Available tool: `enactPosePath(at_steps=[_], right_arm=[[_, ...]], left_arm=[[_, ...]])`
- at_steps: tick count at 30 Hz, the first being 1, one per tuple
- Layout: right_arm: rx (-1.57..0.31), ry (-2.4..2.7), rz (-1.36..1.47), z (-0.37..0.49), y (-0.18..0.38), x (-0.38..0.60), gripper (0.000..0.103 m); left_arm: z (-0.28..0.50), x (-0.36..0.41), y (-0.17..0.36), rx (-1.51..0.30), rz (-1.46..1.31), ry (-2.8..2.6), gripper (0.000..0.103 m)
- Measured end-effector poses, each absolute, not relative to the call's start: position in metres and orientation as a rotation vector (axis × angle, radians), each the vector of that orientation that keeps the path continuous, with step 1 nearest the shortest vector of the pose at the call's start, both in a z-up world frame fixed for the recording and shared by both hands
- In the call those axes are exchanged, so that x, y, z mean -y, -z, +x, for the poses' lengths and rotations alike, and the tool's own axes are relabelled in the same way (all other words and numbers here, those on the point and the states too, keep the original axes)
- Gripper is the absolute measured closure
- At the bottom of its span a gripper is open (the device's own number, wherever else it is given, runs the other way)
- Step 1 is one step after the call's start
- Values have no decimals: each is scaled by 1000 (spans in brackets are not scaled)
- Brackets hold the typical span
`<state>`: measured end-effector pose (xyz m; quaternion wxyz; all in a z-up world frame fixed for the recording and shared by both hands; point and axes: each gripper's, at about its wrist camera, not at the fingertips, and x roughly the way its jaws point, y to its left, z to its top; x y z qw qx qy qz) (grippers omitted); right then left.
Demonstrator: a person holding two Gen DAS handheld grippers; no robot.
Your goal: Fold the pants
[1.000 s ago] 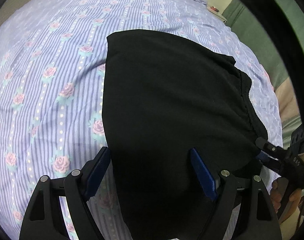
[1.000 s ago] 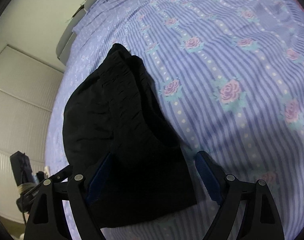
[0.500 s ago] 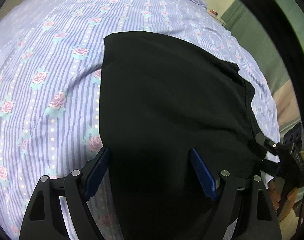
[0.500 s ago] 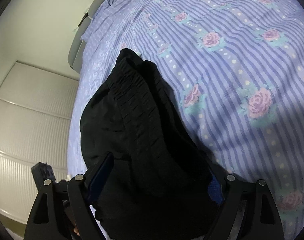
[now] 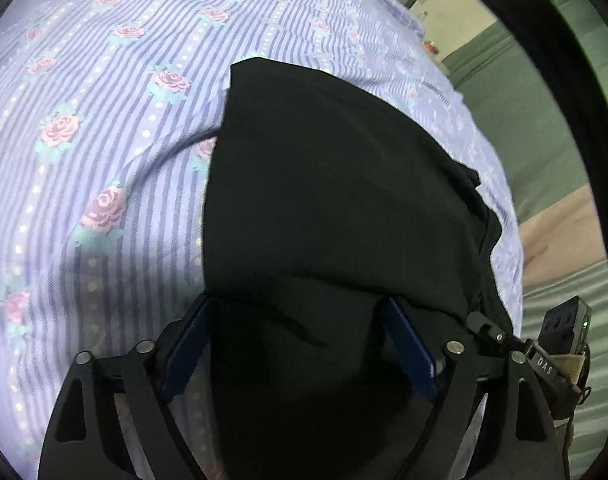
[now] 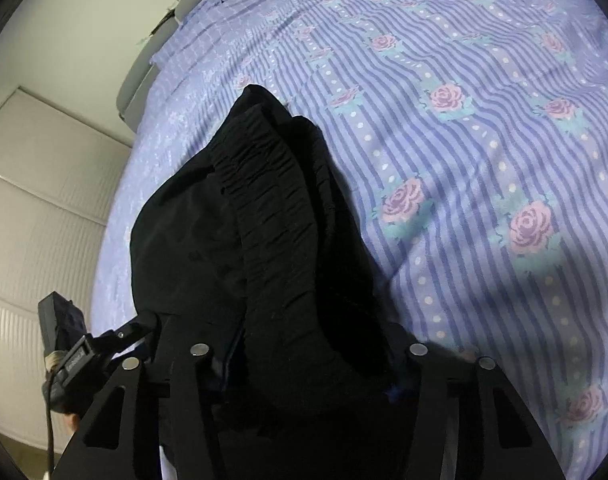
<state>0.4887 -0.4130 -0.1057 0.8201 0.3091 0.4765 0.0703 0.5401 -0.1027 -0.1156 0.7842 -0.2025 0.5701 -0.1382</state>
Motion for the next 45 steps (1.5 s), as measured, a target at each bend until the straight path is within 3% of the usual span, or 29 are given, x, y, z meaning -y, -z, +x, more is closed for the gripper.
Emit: enactPosePath(at_steps=[5, 11, 15, 19, 21, 24, 25, 26, 27, 28, 31, 37, 45], right_arm=[[-1024, -129, 644, 489, 108, 413, 53], [-1029, -90, 574, 499, 105, 400, 53], [-1028, -89, 569, 500, 106, 401, 54], [-1026, -80, 549, 495, 105, 402, 54], [-1027, -73, 531, 491, 105, 401, 54], [-1025, -60, 508, 492, 104, 398, 55], [-1024, -57, 515, 492, 105, 398, 55], [-1024, -52, 521, 493, 105, 398, 55], [-1023, -46, 525, 492, 104, 399, 57], [-1021, -40, 526, 491, 102, 400, 59], [-1010, -26, 510, 485, 92, 400, 65], [-943, -18, 386, 470, 50, 381, 78], [-948, -55, 432, 449, 40, 377, 80]], left_arm=[[532, 94, 109, -1226, -311, 297, 19], [542, 77, 121, -1229, -441, 323, 18], [548, 81, 111, -1231, -451, 423, 36], [545, 70, 119, -1242, -430, 439, 42], [544, 64, 130, -1244, -461, 437, 42], [550, 65, 130, -1240, -527, 442, 25], [551, 64, 131, -1241, -557, 435, 25], [551, 66, 129, -1248, -539, 417, 26], [551, 68, 127, -1251, -507, 405, 40], [549, 71, 126, -1254, -466, 379, 62], [544, 64, 117, -1251, -517, 388, 90], [523, 74, 69, -1151, -335, 370, 93], [502, 70, 20, -1084, -200, 327, 93]])
